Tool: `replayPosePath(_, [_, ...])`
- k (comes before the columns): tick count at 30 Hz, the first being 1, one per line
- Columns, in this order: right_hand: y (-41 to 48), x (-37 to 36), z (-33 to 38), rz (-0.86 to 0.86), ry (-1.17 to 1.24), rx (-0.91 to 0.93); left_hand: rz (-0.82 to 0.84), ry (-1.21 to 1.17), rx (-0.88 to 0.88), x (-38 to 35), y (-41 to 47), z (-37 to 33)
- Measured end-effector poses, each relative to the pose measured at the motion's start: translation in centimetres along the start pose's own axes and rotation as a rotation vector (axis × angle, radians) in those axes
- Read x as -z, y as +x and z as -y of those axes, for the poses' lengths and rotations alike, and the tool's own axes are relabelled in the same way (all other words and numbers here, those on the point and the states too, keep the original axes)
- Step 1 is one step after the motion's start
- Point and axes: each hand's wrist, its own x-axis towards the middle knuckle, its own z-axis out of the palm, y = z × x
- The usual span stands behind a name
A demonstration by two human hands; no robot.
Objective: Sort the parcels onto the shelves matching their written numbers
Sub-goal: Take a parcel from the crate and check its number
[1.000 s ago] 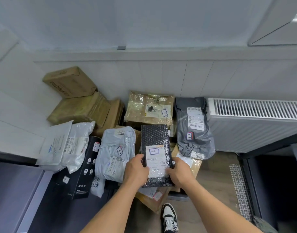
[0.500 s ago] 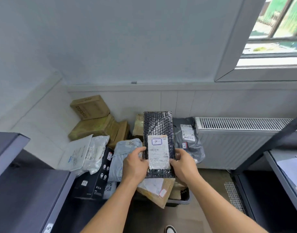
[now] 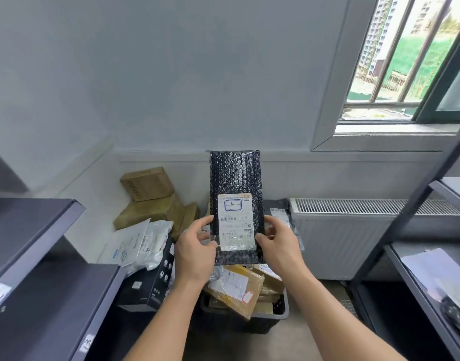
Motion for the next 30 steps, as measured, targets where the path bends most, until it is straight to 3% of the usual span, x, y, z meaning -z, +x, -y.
replayPosePath(10, [-0.3,1.3,1.5,0.141,0.003,0.172,-0.2,-0.025,0.006,0.5,-3.6,-2.3])
replayPosePath(18, [-0.3,4.7,0.9,0.371,-0.088,0.303,-0.374,-0.029,0.114,-1.9,-9.2,-4.6])
replayPosePath(30, [-7.4,2.3,1.2,0.714,-0.082,0.463,-0.699,-0.009,0.256,1.1,-20.5,-6.2])
